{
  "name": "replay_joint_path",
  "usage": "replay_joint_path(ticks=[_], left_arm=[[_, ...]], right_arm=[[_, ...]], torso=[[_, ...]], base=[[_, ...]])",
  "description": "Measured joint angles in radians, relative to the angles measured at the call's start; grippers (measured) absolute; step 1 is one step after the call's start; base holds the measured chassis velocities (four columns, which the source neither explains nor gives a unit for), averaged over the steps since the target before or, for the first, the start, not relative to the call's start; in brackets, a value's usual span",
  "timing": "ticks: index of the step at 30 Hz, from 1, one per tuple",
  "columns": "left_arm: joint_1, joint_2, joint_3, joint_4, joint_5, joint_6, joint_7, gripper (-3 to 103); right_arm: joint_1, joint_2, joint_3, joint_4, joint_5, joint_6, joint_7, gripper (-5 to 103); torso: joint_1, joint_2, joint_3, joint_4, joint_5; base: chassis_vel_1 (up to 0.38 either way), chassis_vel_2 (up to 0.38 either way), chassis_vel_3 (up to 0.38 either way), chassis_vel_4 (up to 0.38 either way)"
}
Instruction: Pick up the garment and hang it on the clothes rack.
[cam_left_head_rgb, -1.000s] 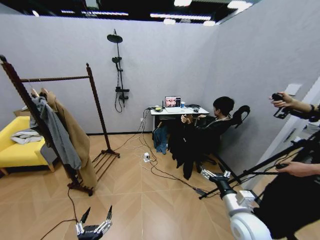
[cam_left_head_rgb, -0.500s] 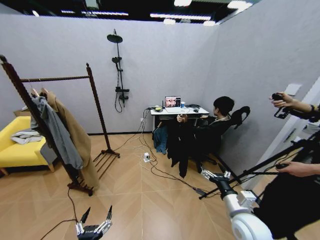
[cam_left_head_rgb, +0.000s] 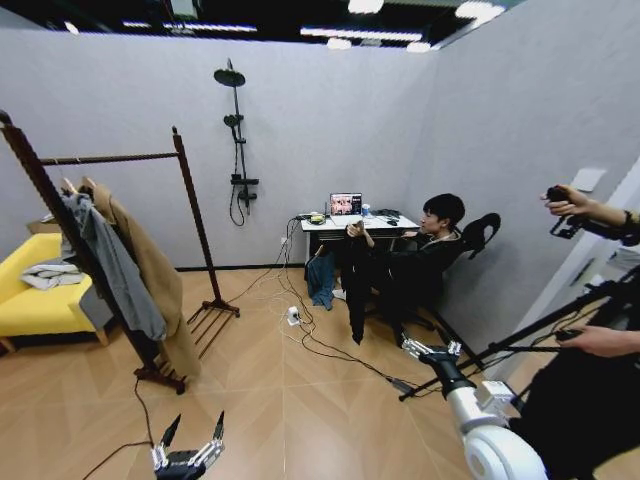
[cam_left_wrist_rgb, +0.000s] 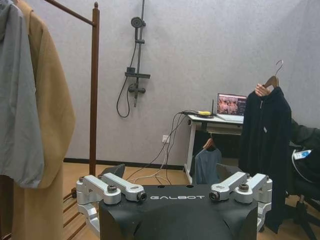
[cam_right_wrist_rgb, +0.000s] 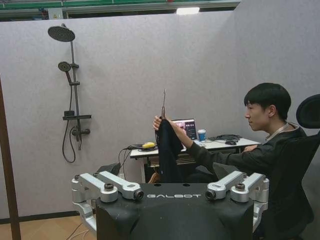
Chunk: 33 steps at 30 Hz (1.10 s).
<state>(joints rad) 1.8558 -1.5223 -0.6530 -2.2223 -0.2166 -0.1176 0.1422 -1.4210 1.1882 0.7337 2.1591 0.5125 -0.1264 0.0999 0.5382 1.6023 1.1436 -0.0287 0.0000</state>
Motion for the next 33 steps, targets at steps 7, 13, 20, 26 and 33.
replay_joint_path(ticks=[7,13,20,26,33], left_arm=[[0.0,0.0,0.0,0.0,0.0,0.0,0.0,100],[0.0,0.0,0.0,0.0,0.0,0.0,0.0,100],[0.0,0.0,0.0,0.0,0.0,0.0,0.0,100],[0.0,0.0,0.0,0.0,0.0,0.0,0.0,100],[0.0,0.0,0.0,0.0,0.0,0.0,0.0,100]], right_arm=[[-0.01,0.002,0.009,0.008,-0.002,0.008,-0.009,100],[-0.016,0.008,0.008,0.017,-0.014,0.015,-0.014,100],[-0.016,0.01,0.011,0.019,-0.016,0.019,-0.015,100],[-0.014,0.006,0.019,0.02,-0.01,0.022,-0.015,100],[0.007,-0.01,0.02,0.024,-0.01,0.031,-0.022,100]], torso=[[0.0,0.0,0.0,0.0001,-0.0001],[0.0,0.0,0.0,-0.0002,0.0],[0.0,0.0,0.0,0.0,0.0],[0.0,0.0,0.0,0.0,0.0005],[0.001,0.0,0.0,0.0002,0.0006]], base=[[-0.201,0.196,0.203,-0.218],[-0.262,0.263,0.26,-0.28],[-0.331,0.315,0.322,-0.324],[-0.34,0.328,0.329,-0.32],[-0.318,0.327,0.323,-0.337]])
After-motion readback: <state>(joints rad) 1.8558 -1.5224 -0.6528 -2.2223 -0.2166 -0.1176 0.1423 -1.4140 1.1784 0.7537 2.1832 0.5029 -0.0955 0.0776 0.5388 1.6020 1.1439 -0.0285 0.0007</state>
